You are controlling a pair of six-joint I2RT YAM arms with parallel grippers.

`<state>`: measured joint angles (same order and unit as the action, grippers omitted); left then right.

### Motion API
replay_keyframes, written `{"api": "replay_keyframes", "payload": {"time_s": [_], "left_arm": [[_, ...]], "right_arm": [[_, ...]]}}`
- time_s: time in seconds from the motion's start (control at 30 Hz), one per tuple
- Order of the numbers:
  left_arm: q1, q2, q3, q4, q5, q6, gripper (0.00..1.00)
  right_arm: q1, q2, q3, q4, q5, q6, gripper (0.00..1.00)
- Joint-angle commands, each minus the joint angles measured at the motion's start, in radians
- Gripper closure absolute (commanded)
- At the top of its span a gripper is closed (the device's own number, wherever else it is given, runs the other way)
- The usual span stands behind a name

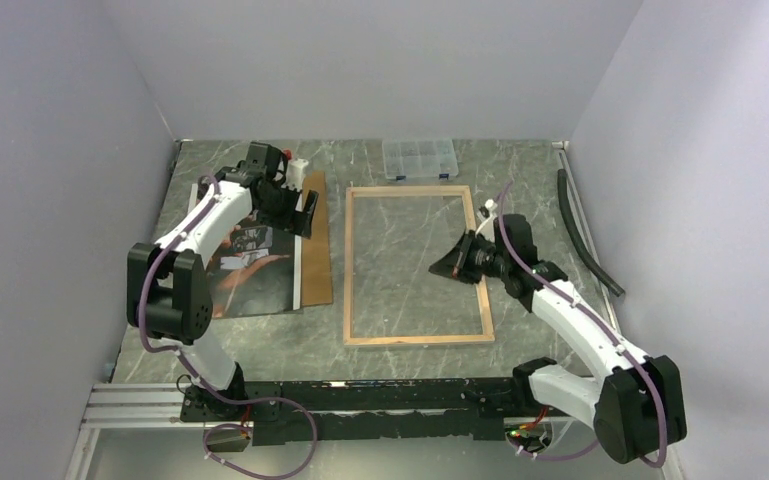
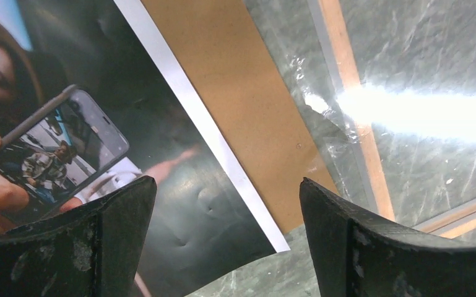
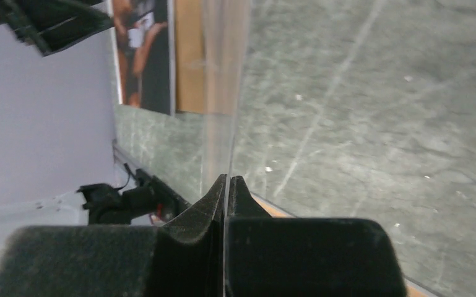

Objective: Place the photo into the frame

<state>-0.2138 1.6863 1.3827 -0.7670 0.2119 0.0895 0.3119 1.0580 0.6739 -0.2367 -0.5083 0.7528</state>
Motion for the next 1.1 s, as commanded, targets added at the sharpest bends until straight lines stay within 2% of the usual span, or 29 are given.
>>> {"api": "replay_keyframes", "payload": {"time_s": [0.0,0.17,0.43,0.87,1.07], "left_arm": [[-0.009,0.017,-0.027,0.029,-0.009,0.020,0.09],[-0.038,0.032,-0.044,0.027,-0.029,0.042,0.11],[-0.160,0.056,-0.063,0.036,-0.057,0.038,0.12],[-0.206,0.158,0.005,0.037,-0.103,0.025,0.18],[-0.219,0.187,0.032,0.032,-0.112,0.018,0.19]], "right_arm": [[-0.010,-0.085,-0.101,0.215,0.093,0.026,1.00],[-0.026,-0.171,-0.181,0.181,0.170,-0.009,1.00],[-0.064,-0.183,-0.236,0.183,0.177,-0.030,1.00],[-0.196,-0.063,-0.131,0.059,0.022,-0.162,1.00],[-0.226,-0.034,-0.147,0.080,-0.057,-0.156,1.00]]}}
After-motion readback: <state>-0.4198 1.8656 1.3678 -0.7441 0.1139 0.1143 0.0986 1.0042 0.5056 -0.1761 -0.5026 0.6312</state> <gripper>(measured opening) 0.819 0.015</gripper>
